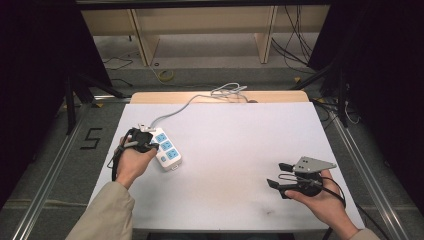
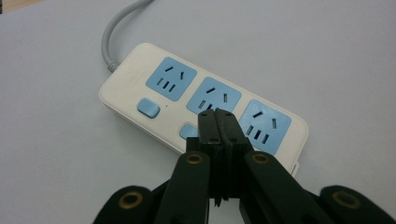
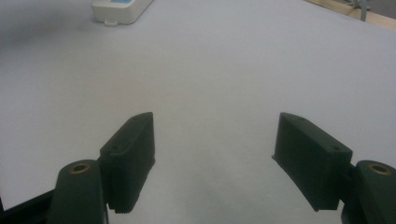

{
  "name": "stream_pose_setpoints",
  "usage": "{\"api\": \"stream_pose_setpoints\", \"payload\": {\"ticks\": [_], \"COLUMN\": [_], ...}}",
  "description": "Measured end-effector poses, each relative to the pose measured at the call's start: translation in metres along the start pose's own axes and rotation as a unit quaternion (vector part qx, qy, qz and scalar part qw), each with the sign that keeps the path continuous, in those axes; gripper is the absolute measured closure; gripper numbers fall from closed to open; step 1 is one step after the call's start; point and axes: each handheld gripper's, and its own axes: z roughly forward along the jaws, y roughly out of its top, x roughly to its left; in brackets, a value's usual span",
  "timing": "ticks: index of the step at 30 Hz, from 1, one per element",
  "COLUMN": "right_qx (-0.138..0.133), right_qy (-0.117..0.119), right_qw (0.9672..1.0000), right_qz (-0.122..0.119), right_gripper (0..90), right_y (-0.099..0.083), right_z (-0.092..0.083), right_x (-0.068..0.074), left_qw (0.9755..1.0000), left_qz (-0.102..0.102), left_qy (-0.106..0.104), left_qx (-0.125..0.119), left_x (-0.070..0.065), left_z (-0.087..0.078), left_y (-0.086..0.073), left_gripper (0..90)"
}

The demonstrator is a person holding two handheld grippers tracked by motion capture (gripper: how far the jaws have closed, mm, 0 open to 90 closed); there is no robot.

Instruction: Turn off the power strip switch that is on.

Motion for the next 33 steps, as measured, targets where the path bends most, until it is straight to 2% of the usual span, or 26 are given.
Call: {"api": "stream_pose_setpoints", "payload": {"ticks": [33], "right_qx": [0.003], "right_qy": [0.003], "right_qw": [1.0000], "right_qz": [-0.001], "right_gripper": [29.2], "right_y": [0.000], "right_z": [0.000], "right_x": [0.000], "left_qw": [0.9995], "left_qz": [0.001], "left_qy": [0.005], "left_qx": [0.031], "left_x": [0.006], "left_z": [0.015], "left_y": [0.011], "left_gripper": [89.9]}}
